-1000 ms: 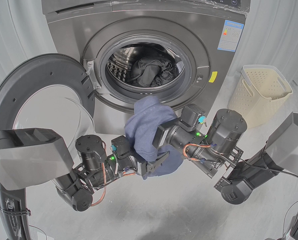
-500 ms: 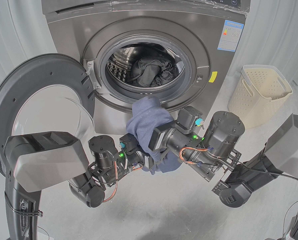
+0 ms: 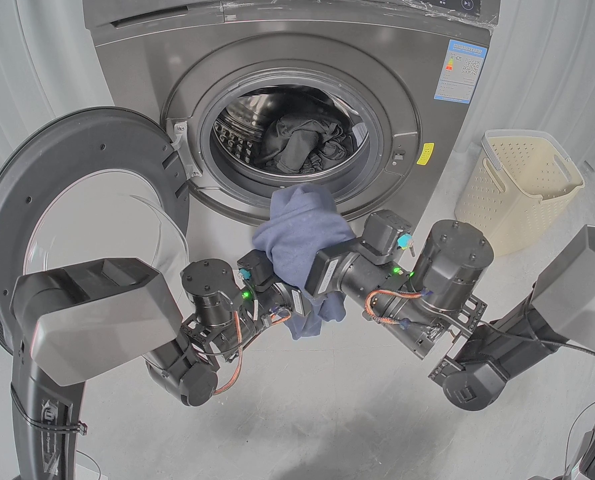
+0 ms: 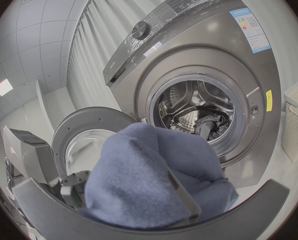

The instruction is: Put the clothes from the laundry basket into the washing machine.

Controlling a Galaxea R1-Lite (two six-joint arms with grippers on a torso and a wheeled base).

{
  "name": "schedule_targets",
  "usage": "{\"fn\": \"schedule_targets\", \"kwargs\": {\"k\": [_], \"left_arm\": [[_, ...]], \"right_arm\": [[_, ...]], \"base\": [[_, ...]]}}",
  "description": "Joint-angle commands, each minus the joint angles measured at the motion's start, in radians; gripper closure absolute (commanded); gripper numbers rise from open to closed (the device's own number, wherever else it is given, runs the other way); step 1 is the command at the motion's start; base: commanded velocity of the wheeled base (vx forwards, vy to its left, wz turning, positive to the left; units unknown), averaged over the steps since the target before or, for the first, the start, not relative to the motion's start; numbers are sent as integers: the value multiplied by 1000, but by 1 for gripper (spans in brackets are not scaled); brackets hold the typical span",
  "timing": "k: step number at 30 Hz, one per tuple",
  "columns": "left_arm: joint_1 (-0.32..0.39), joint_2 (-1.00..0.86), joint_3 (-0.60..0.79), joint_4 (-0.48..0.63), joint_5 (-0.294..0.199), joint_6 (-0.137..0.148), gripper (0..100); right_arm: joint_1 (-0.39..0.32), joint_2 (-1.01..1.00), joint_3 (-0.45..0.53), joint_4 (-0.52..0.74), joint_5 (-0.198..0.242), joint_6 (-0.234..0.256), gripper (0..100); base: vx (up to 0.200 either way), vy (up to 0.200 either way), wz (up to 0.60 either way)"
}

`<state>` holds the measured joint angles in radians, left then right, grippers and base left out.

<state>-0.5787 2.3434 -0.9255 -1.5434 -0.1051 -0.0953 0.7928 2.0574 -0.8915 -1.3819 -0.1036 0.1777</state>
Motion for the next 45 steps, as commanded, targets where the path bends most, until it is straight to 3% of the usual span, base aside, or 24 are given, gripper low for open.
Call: {"fn": "schedule_targets", "kwargs": {"k": [1, 7, 19, 20, 23, 27, 28, 29, 31, 34, 37, 39, 42, 45], "left_arm": [[7, -72, 40, -3, -2, -3, 100], [11, -227, 195, -1, -4, -40, 100], [-6, -335, 277, -1, -2, -43, 100], [-6, -343, 280, -1, -2, -43, 100], [-7, -372, 298, -1, -2, -57, 100], [-13, -443, 379, -3, -4, -53, 100], [-13, -504, 448, -1, -5, -52, 100], [-13, -535, 485, -1, -5, -58, 100], [-10, -590, 542, -1, -8, -67, 100], [-1, -604, 554, -1, -5, -49, 100], [-1, -607, 562, -1, -5, -46, 100], [2, -602, 567, -1, -1, -24, 100], [13, -605, 573, -1, 2, -1, 100], [20, -605, 580, 0, 4, 3, 100]], "right_arm": [[-60, -22, 17, 1, -1, 8, 100], [-195, -13, 26, 1, 2, 13, 100], [-156, 6, 37, -17, 13, 11, 100], [-153, 3, 40, -17, 13, 11, 0], [-141, -26, 71, -19, 16, 8, 0], [-116, -97, 200, -62, 73, -24, 0], [-96, -151, 307, -100, 119, -44, 0], [-89, -175, 367, -115, 137, -49, 0], [-75, -227, 488, -137, 160, -60, 0], [-89, -272, 629, -112, 174, -101, 0], [-115, -272, 681, -108, 174, -113, 0], [-176, -258, 744, -106, 173, -119, 0], [-210, -249, 761, -106, 173, -116, 0], [-225, -241, 760, -108, 173, -113, 0]], "base": [[0, 0, 0], [0, 0, 0], [0, 0, 0], [0, 0, 0], [0, 0, 0], [0, 0, 0], [0, 0, 0], [0, 0, 0], [0, 0, 0], [0, 0, 0], [0, 0, 0], [0, 0, 0], [0, 0, 0], [0, 0, 0]]}}
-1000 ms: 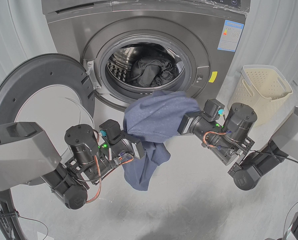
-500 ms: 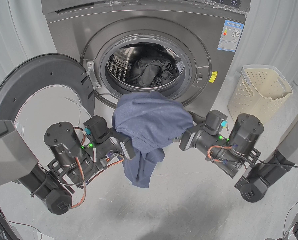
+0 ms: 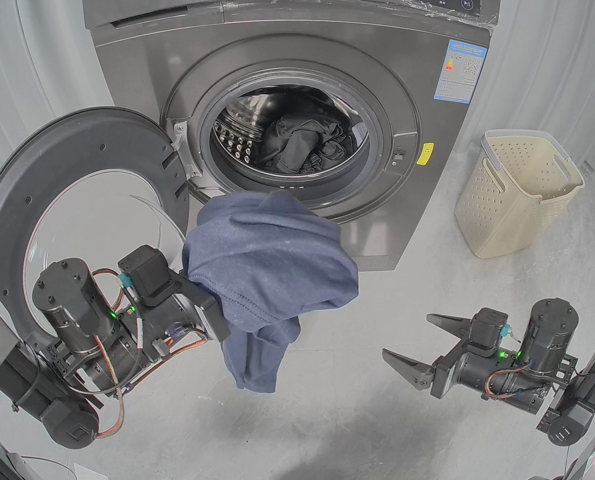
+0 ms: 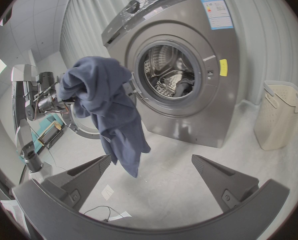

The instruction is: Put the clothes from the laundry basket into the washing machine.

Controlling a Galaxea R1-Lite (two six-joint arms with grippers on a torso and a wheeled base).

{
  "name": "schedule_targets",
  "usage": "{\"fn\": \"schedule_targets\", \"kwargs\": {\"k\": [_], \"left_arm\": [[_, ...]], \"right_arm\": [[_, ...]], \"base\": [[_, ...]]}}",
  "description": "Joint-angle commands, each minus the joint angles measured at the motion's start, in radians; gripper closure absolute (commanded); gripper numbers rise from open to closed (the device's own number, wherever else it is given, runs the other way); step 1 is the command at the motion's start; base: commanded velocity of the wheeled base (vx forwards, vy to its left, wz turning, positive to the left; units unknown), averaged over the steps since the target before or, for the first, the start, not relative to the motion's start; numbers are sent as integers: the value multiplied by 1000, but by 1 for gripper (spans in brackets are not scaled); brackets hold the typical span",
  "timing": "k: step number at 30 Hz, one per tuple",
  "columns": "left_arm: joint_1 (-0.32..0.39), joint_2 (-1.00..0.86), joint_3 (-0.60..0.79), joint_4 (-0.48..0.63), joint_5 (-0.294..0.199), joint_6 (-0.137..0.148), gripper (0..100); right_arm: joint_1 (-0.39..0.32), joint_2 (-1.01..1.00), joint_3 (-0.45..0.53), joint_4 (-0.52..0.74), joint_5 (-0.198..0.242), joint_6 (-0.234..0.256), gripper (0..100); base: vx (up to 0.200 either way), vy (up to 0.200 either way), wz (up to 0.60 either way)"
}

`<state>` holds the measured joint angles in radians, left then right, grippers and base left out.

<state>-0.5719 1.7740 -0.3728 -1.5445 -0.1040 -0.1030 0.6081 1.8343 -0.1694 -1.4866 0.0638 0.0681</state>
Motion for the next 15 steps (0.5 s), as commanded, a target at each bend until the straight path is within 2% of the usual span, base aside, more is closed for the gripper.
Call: {"fn": "schedule_targets", "kwargs": {"k": [1, 3, 15], "left_arm": [[18, -35, 60, 0, -2, 23, 100], [18, -35, 68, 0, -5, 17, 100], [9, 12, 66, 0, -11, 29, 100]], "right_arm": [[-59, 7, 37, -4, 5, -1, 0], [-60, 14, 36, -4, 2, 2, 0], [-44, 25, 30, -4, -2, 9, 0]], "base": [[0, 0, 0], [0, 0, 0], [200, 0, 0]]}}
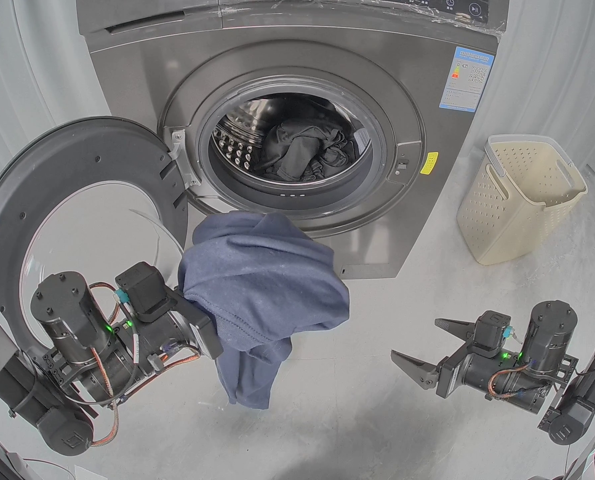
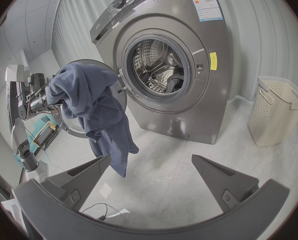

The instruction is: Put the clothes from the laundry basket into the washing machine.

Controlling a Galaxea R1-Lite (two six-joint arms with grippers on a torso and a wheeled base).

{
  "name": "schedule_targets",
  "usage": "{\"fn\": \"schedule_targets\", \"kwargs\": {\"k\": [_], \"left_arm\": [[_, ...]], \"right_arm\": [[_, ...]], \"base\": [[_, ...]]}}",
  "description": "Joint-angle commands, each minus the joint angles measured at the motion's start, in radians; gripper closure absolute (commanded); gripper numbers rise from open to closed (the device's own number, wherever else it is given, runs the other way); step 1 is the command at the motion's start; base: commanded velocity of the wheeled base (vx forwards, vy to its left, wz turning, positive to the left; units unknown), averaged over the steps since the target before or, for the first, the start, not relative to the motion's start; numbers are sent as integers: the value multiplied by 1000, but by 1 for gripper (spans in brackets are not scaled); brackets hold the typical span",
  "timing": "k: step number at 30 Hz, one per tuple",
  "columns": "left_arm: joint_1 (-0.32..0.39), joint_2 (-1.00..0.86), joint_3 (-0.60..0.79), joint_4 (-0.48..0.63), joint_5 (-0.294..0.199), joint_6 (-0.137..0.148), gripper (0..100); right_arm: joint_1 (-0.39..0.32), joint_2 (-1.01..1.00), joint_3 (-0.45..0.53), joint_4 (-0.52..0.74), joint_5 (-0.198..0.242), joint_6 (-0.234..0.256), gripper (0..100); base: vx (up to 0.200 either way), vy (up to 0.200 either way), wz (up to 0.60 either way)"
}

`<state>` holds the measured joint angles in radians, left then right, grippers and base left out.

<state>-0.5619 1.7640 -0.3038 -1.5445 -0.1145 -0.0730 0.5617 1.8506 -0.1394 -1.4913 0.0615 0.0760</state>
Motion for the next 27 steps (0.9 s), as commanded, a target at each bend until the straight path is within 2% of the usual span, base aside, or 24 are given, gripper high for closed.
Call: {"fn": "schedule_targets", "kwargs": {"k": [1, 7, 18, 27], "left_arm": [[-1, 22, -3, 0, -1, -1, 100], [-12, 35, -1, 0, 1, 15, 100], [-16, 37, -5, 0, 1, 15, 100], [-16, 55, -15, -2, 6, 15, 100]], "right_arm": [[3, 9, 0, 0, 0, 1, 0], [10, 13, 3, 0, 0, 1, 0], [23, 13, 9, 2, 0, 1, 0], [33, 12, 11, 2, 0, 2, 0]], "base": [[200, 0, 0], [200, 0, 0], [200, 0, 0], [0, 0, 0]]}}
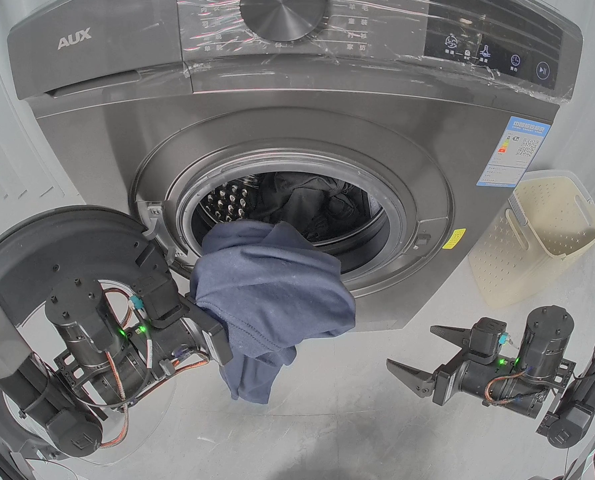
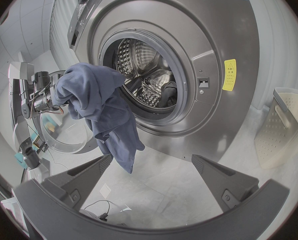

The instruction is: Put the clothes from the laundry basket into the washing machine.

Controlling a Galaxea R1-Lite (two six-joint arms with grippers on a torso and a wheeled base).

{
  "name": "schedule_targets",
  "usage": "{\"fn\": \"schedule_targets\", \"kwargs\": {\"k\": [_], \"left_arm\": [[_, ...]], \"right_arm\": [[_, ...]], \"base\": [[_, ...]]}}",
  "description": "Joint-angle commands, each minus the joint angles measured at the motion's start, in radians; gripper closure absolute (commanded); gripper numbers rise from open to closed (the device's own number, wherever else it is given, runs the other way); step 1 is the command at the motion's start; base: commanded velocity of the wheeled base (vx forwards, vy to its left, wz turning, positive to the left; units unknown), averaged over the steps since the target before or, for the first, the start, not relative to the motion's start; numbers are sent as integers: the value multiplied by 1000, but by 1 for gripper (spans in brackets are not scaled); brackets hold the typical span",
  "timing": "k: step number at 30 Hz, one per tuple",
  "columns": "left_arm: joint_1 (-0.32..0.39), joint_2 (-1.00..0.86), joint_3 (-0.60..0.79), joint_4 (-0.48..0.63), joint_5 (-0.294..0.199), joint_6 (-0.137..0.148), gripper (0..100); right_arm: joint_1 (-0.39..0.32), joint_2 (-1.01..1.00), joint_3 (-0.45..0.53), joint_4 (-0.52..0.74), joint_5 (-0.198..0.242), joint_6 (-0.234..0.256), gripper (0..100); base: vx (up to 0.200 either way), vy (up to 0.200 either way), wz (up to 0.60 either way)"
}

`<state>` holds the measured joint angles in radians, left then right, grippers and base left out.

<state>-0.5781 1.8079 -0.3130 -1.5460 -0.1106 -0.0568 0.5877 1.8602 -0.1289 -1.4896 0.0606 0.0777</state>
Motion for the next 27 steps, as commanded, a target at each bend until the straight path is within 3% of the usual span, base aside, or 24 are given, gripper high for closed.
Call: {"fn": "schedule_targets", "kwargs": {"k": [1, 4, 10, 17, 26, 27], "left_arm": [[0, 21, -14, 0, 3, -1, 100], [-16, 62, -38, 0, 26, -1, 100], [-51, 219, -238, 0, 172, -17, 100], [-49, 326, -368, 15, 172, -20, 100], [9, 498, -676, 95, 178, -20, 100], [32, 528, -775, 141, 181, -20, 100]], "right_arm": [[12, 2, 0, 0, 1, 1, 0], [24, 2, -1, 0, 1, 1, 0], [41, -6, 2, 2, -1, 13, 0], [41, -24, 5, 0, 1, 11, 0], [43, -24, 3, -1, 4, 10, 0], [43, -23, 2, -1, 5, 10, 0]], "base": [[0, 0, 0], [0, 0, 0], [0, 0, 0], [0, 0, 0], [0, 0, 0], [0, 0, 0]]}}
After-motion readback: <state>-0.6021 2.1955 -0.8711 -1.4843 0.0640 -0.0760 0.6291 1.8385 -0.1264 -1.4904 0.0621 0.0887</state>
